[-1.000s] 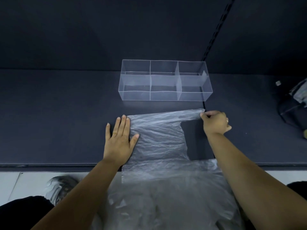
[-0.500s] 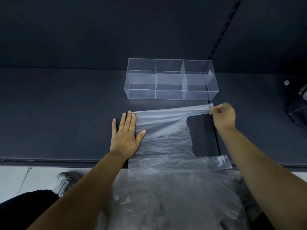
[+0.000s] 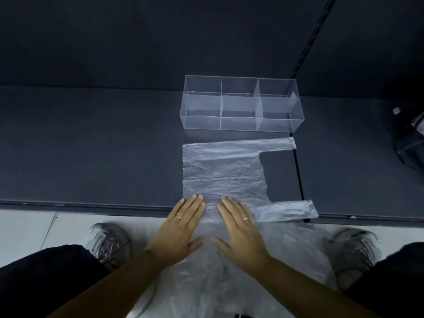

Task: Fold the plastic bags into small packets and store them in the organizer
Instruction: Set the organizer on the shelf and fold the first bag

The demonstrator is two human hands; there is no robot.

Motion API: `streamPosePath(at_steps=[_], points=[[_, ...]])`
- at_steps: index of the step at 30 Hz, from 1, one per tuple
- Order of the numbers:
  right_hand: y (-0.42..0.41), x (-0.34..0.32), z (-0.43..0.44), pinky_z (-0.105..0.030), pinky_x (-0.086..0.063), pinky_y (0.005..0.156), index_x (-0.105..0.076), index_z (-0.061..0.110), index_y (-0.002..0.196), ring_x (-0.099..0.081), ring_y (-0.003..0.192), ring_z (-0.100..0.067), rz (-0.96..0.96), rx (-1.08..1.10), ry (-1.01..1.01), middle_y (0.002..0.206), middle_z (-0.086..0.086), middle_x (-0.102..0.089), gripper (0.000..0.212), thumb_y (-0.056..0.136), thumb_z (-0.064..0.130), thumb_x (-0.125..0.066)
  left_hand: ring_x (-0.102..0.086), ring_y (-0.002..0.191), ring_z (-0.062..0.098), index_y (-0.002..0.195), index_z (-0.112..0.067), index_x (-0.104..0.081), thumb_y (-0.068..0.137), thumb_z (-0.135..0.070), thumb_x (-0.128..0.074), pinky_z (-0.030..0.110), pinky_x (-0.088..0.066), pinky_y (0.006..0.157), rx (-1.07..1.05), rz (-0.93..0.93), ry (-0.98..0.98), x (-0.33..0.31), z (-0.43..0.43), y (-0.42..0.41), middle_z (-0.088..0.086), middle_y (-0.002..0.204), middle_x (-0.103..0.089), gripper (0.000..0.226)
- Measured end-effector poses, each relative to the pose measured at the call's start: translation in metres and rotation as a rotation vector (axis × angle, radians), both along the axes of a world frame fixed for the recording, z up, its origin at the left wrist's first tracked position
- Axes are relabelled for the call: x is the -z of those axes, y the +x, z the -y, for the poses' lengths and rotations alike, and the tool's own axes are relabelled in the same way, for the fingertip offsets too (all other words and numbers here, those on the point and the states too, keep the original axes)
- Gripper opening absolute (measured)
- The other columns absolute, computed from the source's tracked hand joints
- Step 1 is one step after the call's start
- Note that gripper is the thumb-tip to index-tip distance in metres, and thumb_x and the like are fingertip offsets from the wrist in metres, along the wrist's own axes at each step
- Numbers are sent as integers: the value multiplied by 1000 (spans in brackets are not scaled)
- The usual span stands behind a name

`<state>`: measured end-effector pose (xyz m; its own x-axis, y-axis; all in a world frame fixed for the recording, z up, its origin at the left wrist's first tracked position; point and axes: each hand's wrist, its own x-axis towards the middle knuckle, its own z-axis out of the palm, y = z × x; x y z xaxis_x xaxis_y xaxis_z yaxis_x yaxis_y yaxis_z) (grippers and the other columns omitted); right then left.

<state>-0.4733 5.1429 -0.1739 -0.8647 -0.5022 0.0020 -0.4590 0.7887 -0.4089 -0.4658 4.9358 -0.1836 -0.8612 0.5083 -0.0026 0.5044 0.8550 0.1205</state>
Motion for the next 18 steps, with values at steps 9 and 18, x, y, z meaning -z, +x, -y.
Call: streamPosePath(at_steps=[9,18], points=[[-33,-18,-80,-32,-47,67,-70,11,72,-65,68,-26,-299,-21,120,80,-4,-68,27,55,12,-92,-70,98,22,100,-11,-76,82,-13,-47,40,-58,80,-10,-146,126,-24,11,-11,7,110,-72,35],[-83,-71,-136,-12,-45,66,-69,18,77,-60,66,3,550,119,-59,77,6,-70,11,85,11,-70,-65,79,-8,83,-26,-78,83,-27,-73,18,-49,81,-467,610,575,-85,43,-57,-21,81,-72,5]])
